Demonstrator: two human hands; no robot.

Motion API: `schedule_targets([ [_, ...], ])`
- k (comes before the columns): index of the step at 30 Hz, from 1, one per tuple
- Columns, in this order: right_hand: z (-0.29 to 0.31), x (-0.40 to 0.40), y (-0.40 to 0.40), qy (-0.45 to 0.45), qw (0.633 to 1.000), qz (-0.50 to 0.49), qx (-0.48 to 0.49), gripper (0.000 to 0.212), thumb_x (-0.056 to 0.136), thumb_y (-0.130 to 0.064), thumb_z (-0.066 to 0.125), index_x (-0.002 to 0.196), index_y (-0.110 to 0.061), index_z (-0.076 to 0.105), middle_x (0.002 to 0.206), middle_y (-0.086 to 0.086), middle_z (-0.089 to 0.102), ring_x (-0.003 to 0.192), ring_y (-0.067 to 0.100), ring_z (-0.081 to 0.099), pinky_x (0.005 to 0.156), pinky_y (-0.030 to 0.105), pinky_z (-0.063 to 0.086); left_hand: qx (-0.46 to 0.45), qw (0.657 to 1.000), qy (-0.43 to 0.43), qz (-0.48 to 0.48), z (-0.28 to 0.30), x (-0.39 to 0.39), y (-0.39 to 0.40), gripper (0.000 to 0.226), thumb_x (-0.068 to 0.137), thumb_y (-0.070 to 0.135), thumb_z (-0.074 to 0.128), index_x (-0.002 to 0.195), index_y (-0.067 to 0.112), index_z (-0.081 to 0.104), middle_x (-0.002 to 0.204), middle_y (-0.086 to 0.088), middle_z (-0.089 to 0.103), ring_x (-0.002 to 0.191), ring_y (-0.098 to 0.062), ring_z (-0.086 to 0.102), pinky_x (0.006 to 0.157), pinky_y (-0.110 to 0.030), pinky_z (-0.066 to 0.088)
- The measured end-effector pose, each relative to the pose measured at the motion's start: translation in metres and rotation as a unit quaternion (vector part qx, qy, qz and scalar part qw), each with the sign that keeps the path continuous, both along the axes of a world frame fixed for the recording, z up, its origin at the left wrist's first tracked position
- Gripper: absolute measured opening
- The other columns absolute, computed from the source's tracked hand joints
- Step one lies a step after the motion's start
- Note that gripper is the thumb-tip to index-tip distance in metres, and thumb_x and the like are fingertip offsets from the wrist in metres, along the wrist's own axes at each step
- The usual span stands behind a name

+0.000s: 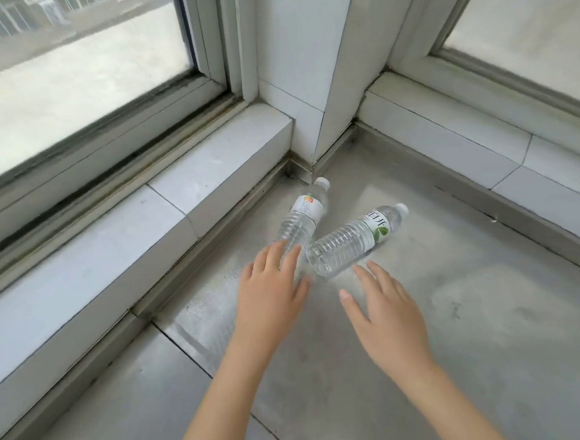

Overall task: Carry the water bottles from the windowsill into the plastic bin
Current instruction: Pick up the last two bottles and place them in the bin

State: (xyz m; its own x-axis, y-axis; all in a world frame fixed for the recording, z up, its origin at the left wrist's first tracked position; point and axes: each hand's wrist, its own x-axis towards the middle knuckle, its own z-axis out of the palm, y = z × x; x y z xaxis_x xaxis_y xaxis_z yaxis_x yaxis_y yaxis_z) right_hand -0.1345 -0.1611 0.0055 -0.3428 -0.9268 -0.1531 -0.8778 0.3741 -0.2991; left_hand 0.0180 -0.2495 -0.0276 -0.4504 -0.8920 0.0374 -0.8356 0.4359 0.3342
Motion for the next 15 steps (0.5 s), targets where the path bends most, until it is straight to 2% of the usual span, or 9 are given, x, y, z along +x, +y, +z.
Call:
schedule_targets([
  [4, -0.018, -0.014, -0.037, -0.022, 0.998, -0.061, 0.006, 0.056, 0.094, -0.048, 0.039, 0.144, -0.021, 0.034, 0.149, 0.002, 0.039, 0.132, 0.023, 0.038, 0.101, 0.037, 0.037, 0.009, 1.0, 0.008, 0.004, -0.016, -0.025, -0.037, 0.049, 0.082, 0.036, 0.046, 0.121, 0.017, 0.068, 0.128, -0.011, 0.066, 0.111, -0.032, 0.065, 0.081, -0.041, 0.054],
  [6, -0.025, -0.02, -0.051, -0.033, 0.994, -0.101, 0.013, 0.059, 0.094, -0.048, 0.039, 0.146, -0.019, 0.029, 0.147, 0.003, 0.042, 0.128, 0.026, 0.042, 0.096, 0.037, 0.038, 0.008, 1.0, 0.012, 0.009, -0.022, -0.035, -0.05, 0.045, 0.075, 0.026, 0.063, 0.119, 0.019, 0.07, 0.126, -0.012, 0.067, 0.107, -0.034, 0.066, 0.077, -0.041, 0.054],
  [8, -0.03, -0.025, -0.063, -0.042, 0.989, -0.136, 0.031, 0.066, 0.094, -0.051, 0.038, 0.148, -0.016, 0.022, 0.144, 0.007, 0.045, 0.126, 0.029, 0.044, 0.093, 0.039, 0.039, 0.019, 1.0, 0.005, 0.021, -0.026, -0.043, -0.061, 0.056, 0.064, 0.017, 0.078, 0.12, 0.023, 0.07, 0.125, -0.013, 0.067, 0.1, -0.035, 0.068, 0.071, -0.041, 0.054],
  [10, -0.036, -0.028, -0.074, -0.073, 0.981, -0.178, 0.039, 0.072, 0.093, -0.055, 0.037, 0.15, -0.016, 0.015, 0.14, 0.01, 0.049, 0.124, 0.031, 0.046, 0.092, 0.042, 0.04, 0.029, 0.999, 0.011, 0.035, -0.026, -0.048, -0.068, 0.061, 0.063, 0.018, 0.08, 0.123, 0.027, 0.069, 0.126, -0.014, 0.066, 0.095, -0.036, 0.069, 0.067, -0.04, 0.054],
  [13, -0.042, -0.03, -0.089, -0.189, 0.945, -0.268, 0.012, 0.08, 0.088, -0.058, 0.044, 0.15, -0.023, 0.006, 0.132, 0.01, 0.055, 0.12, 0.033, 0.05, 0.095, 0.045, 0.043, 0.075, 0.995, 0.027, 0.054, -0.024, -0.051, -0.076, 0.06, 0.084, 0.029, 0.069, 0.141, 0.037, 0.051, 0.145, -0.006, 0.05, 0.113, -0.032, 0.059, 0.077, -0.04, 0.051],
  [15, -0.044, -0.029, -0.101, -0.289, 0.895, -0.338, -0.041, 0.088, 0.084, -0.055, 0.056, 0.149, -0.028, 0.003, 0.142, 0.01, 0.045, 0.125, 0.031, 0.048, 0.099, 0.044, 0.039, 0.115, 0.991, 0.016, 0.065, -0.023, -0.054, -0.081, 0.064, 0.09, 0.036, 0.062, 0.147, 0.044, 0.036, 0.146, -0.001, 0.046, 0.115, -0.029, 0.057, 0.079, -0.039, 0.051],
])
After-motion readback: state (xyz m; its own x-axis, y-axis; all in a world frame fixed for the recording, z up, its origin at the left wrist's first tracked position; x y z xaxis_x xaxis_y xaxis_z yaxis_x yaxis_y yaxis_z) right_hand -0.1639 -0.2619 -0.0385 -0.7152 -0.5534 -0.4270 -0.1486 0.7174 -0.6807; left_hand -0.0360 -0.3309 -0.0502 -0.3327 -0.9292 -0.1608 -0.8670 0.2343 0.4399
